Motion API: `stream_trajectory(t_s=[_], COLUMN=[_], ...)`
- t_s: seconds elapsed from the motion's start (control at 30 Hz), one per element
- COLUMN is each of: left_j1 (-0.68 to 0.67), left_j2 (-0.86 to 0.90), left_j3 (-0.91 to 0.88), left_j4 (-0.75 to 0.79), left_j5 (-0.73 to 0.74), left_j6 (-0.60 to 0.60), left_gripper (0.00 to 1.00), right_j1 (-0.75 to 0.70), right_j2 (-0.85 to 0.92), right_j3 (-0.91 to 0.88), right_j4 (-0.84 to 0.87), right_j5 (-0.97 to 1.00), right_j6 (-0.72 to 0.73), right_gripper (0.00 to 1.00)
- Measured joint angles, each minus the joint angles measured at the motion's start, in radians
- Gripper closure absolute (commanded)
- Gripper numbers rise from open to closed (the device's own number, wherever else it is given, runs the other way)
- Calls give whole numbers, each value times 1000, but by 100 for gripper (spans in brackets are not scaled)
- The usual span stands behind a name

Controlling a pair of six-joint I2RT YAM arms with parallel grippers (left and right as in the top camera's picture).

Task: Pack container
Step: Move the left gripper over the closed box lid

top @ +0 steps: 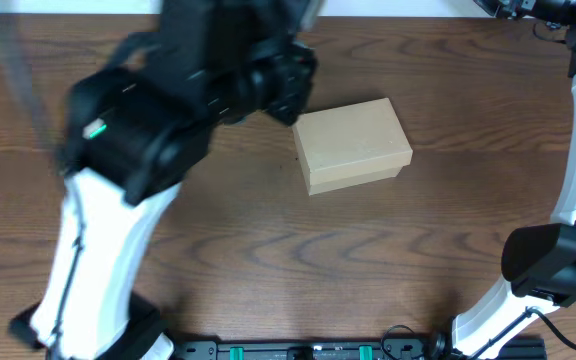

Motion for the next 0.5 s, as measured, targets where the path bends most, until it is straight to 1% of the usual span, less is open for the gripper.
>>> stream_trajectory(t_s=[0.27, 0.5], left_j1=[-2, -2], left_j2=[172, 251], left_j3=[-4, -4], left_j4=[-109, -122], left_j5=[34, 75], left_j6=[10, 10], left_gripper=[94, 94], right_j1=[-86, -179], right_j2=[0, 0], right_j3=[0, 0], right_j4=[0, -2], right_j5=[-4, -5], right_j6=[-2, -2], right_gripper=[1, 1])
